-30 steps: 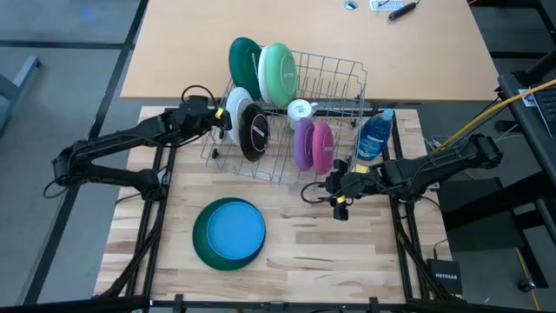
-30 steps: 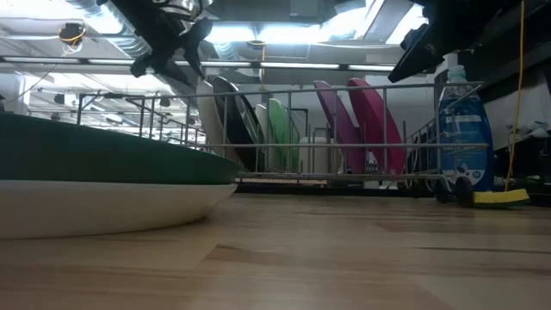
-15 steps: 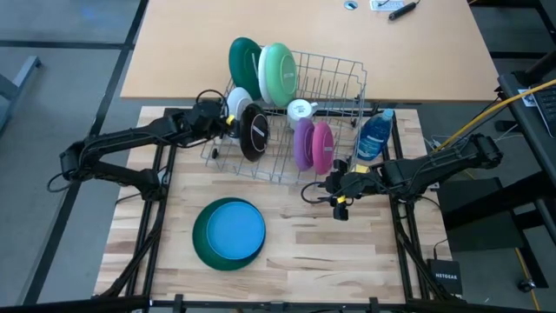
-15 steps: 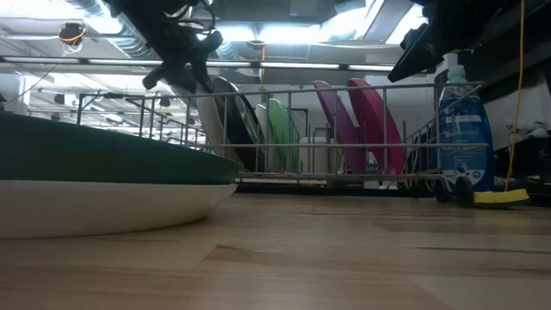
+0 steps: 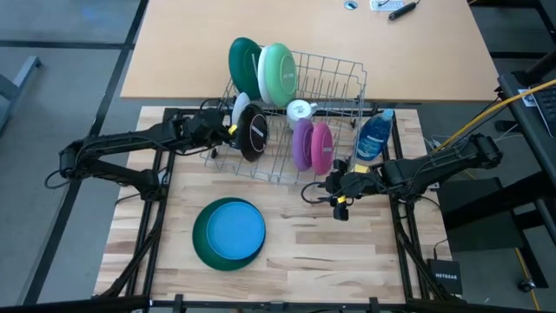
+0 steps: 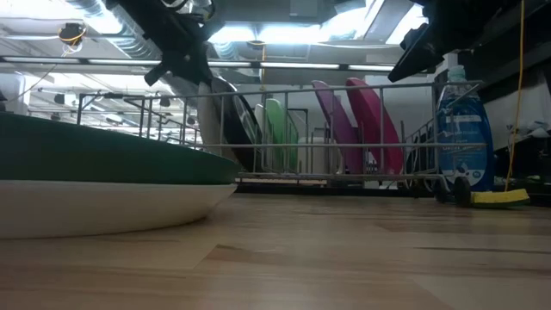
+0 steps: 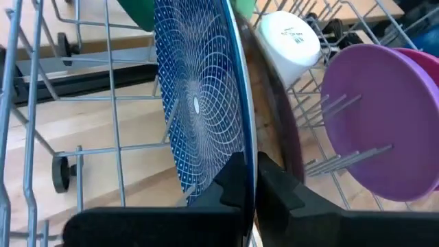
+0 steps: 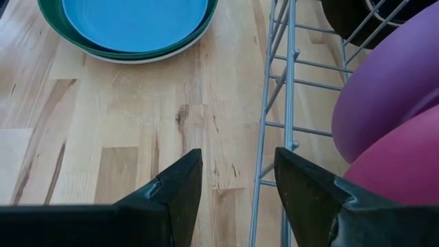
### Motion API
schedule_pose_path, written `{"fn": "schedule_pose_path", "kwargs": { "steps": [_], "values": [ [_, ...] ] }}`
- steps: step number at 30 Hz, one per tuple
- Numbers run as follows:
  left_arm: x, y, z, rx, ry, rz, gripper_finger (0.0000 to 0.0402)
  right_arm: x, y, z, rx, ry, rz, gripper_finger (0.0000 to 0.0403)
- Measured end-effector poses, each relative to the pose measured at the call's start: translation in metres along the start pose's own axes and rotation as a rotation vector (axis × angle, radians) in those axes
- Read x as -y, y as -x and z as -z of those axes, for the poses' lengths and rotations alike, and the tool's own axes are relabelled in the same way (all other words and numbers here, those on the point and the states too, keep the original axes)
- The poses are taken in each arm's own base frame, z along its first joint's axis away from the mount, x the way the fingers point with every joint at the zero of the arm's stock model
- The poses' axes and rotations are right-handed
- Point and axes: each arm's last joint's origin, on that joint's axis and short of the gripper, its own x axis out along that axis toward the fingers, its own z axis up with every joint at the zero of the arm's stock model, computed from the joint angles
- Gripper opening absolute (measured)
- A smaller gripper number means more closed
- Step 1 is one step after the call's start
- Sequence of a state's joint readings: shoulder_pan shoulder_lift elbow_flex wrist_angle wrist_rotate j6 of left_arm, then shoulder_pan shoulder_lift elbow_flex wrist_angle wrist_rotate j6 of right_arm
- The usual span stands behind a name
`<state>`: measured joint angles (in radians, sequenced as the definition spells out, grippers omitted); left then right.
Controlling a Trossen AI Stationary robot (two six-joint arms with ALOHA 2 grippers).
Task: Sort dishes
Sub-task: Adjust the blue patterned plate in the dish rack
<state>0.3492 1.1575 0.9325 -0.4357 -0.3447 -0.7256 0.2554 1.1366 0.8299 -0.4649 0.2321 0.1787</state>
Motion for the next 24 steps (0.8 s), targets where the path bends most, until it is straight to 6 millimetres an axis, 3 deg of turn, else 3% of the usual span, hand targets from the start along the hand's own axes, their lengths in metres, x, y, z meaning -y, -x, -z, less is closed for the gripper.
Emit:
{"fn": "schedule_pose_path", "kwargs": {
  "steps": [7, 18, 24],
  "values": [
    [-0.003, 0.013, 0.008, -0.062, 0.023, -0.02, 0.0017, 0.0, 0.0, 0.0, -0.001, 0.0, 0.0, 0.0186],
    [-0.003, 0.012, 0.007, -0.053, -0.055, -0.014, 0.002, 0.0, 0.0, 0.0, 0.001, 0.0, -0.001, 0.0186],
    [-0.003, 0.012, 0.007, -0.052, -0.089, -0.021, 0.0073, 0.0, 0.0, 0.0, 0.0, -0.001, -0.004, 0.0186]
  ]
}}
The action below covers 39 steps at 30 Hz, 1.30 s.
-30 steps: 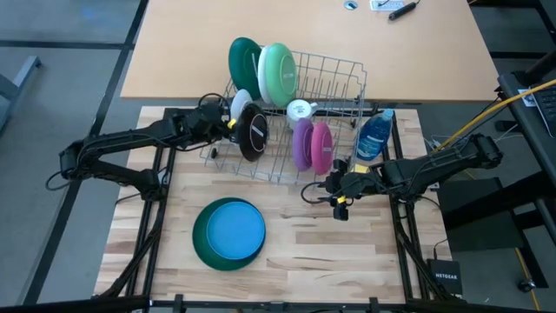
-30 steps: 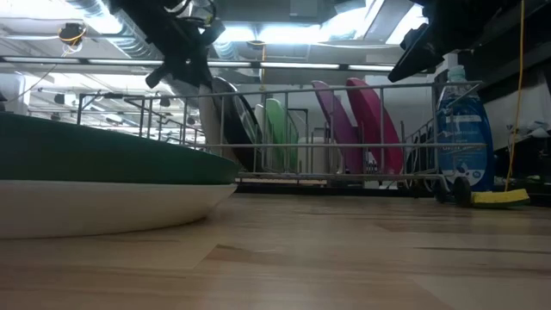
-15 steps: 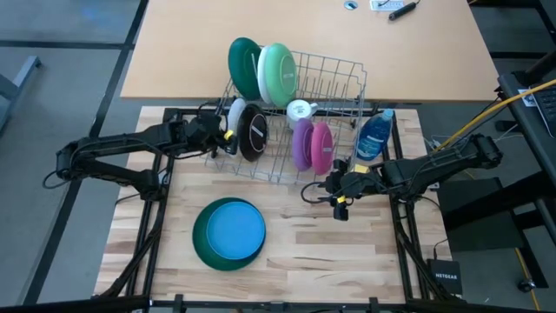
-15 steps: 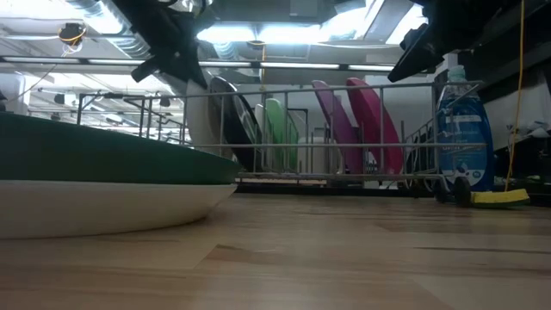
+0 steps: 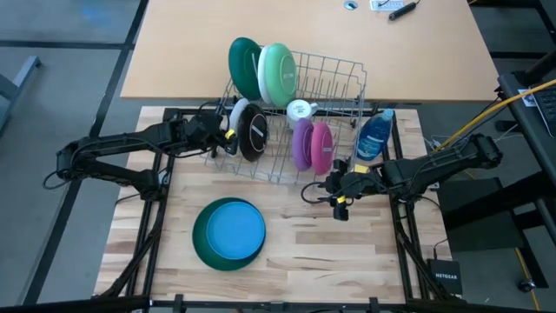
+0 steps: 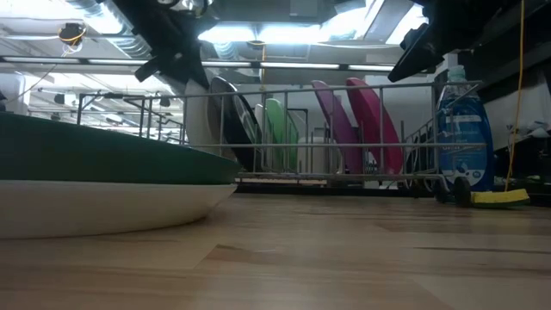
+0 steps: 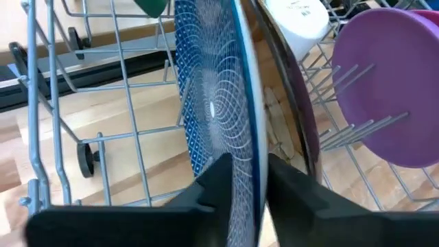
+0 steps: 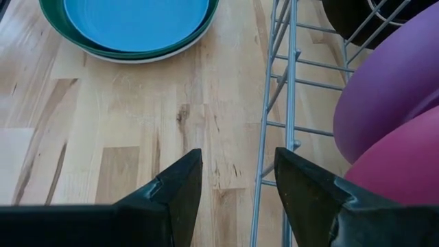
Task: Sort dishes
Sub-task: Adjust the blue patterned plate in the dish rack, then put the light blue plate in the dish rack
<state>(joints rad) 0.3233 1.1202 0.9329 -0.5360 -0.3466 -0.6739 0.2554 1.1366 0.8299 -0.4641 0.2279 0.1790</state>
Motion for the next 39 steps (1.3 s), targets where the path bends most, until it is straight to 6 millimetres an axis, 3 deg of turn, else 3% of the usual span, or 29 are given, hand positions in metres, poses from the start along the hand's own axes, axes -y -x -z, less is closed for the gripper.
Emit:
{"fn": "schedule_pose_path", "kwargs": {
  "steps": [5, 9, 22, 26, 34, 39],
  "values": [
    [-0.001, 0.0, 0.001, -0.008, 0.001, -0.002, 0.0136, 0.0, 0.0, 0.0, 0.0, 0.0, 0.0, 0.0186],
    [-0.002, 0.006, -0.002, 0.013, -0.006, 0.013, 0.0164, 0.0, 0.0, 0.0, 0.0, 0.0, 0.001, 0.0186],
    [-0.024, 0.06, -0.017, 0.182, 0.052, 0.107, 0.0171, 0.0, 0.0, 0.0, -0.001, -0.001, -0.003, 0.0186],
    [-0.024, 0.077, -0.014, 0.158, 0.037, 0.239, 0.0171, -0.001, 0.0, 0.0, -0.005, -0.053, -0.023, 0.0186],
    [-0.001, 0.092, 0.029, -0.269, -0.172, 0.632, 0.0162, -0.005, 0.0, 0.001, -0.041, -0.119, -0.17, 0.0186],
    [0.017, 0.096, 0.067, -0.432, -0.24, 0.726, 0.0147, -0.006, 0.001, 0.001, -0.054, -0.178, -0.204, 0.0186]
  ]
}}
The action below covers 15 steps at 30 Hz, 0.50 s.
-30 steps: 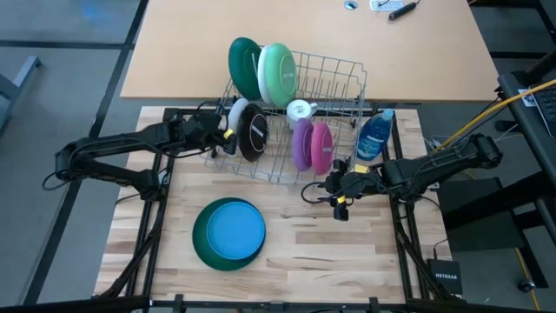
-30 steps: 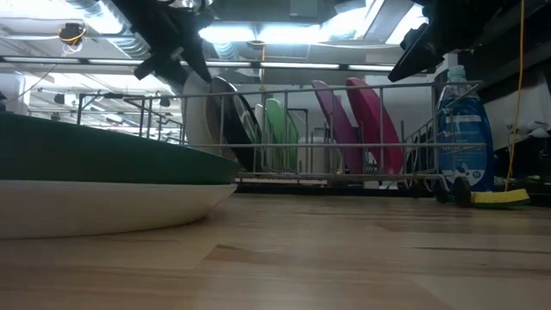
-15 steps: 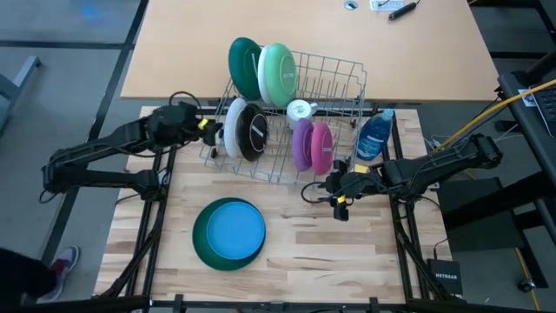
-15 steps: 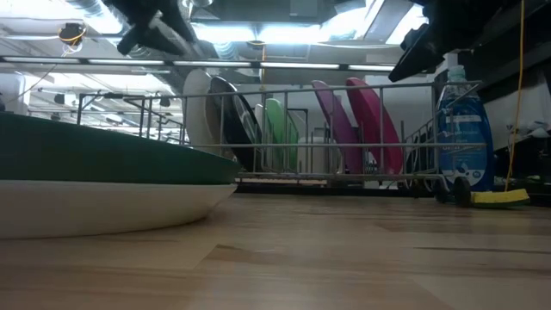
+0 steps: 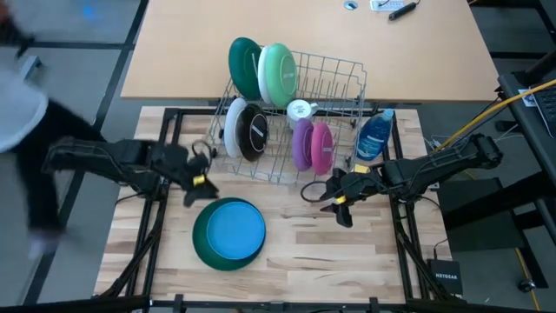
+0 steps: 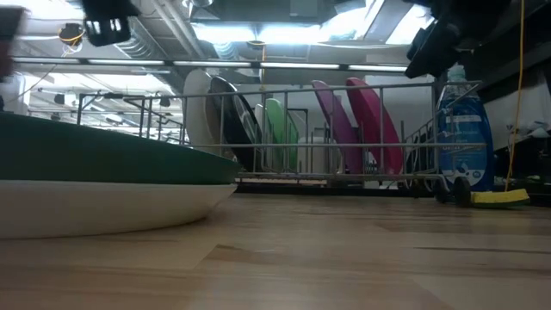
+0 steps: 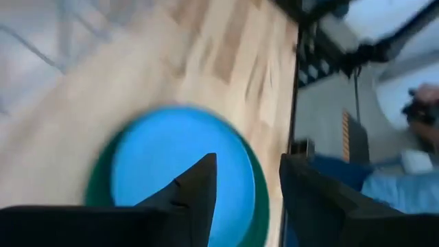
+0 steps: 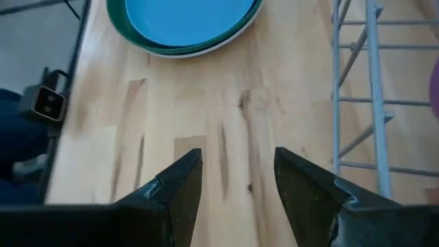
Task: Sort dishes
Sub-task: Put the light blue plate in the dish rack
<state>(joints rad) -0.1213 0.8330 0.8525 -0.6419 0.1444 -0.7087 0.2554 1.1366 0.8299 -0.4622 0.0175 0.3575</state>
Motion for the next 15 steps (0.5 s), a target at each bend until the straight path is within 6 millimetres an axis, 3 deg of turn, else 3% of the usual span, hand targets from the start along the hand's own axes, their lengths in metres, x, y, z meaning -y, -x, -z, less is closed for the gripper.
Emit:
{"fn": "schedule_pose_path", "kwargs": {
  "steps": [15],
  "values": [
    [0.04, -0.089, 0.066, -0.318, -0.129, -0.01, 0.0131, -0.005, 0.001, -0.011, 0.111, -0.096, -0.06, 0.0186]
  ]
}}
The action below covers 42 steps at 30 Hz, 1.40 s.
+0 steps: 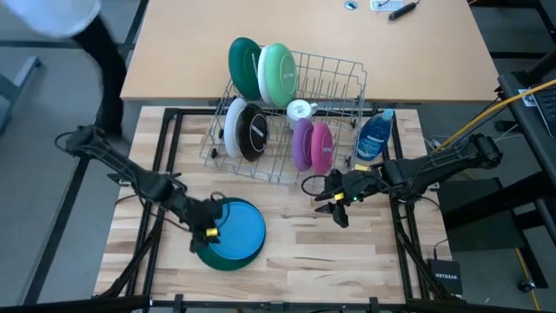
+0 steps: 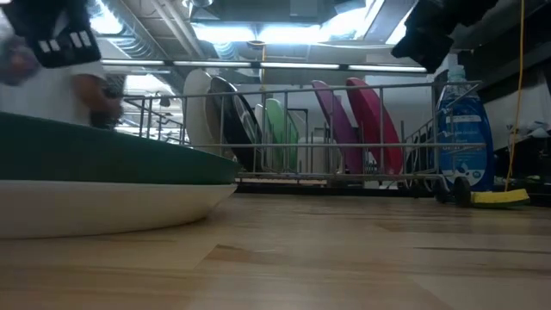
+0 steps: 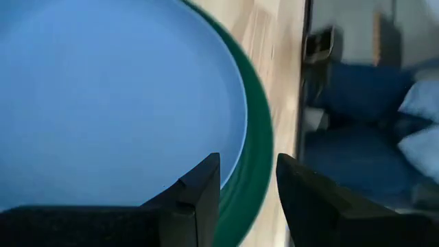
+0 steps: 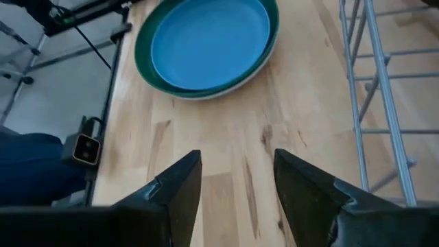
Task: Sort dishes
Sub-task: Put the light blue plate in the dish rack
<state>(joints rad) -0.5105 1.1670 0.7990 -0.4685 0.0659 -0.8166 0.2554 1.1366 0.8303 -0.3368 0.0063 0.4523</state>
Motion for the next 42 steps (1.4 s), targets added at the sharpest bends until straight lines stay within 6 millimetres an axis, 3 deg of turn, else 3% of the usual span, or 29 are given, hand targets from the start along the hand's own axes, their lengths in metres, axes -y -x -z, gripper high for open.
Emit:
{"fn": "schedule_pose_path", "kwargs": {
  "steps": [11, 21, 42],
  "values": [
    [0.01, -0.046, 0.028, -0.186, -0.354, -0.06, 0.0131, -0.002, 0.0, -0.004, 0.045, 0.0, -0.022, 0.0186],
    [0.013, -0.047, 0.034, -0.143, -0.548, -0.132, 0.0131, -0.002, 0.0, -0.004, 0.044, 0.0, -0.021, 0.0186],
    [0.004, -0.048, 0.049, -0.293, -0.951, -0.254, 0.0131, -0.002, 0.0, -0.004, 0.044, 0.004, -0.02, 0.0186]
  ]
}}
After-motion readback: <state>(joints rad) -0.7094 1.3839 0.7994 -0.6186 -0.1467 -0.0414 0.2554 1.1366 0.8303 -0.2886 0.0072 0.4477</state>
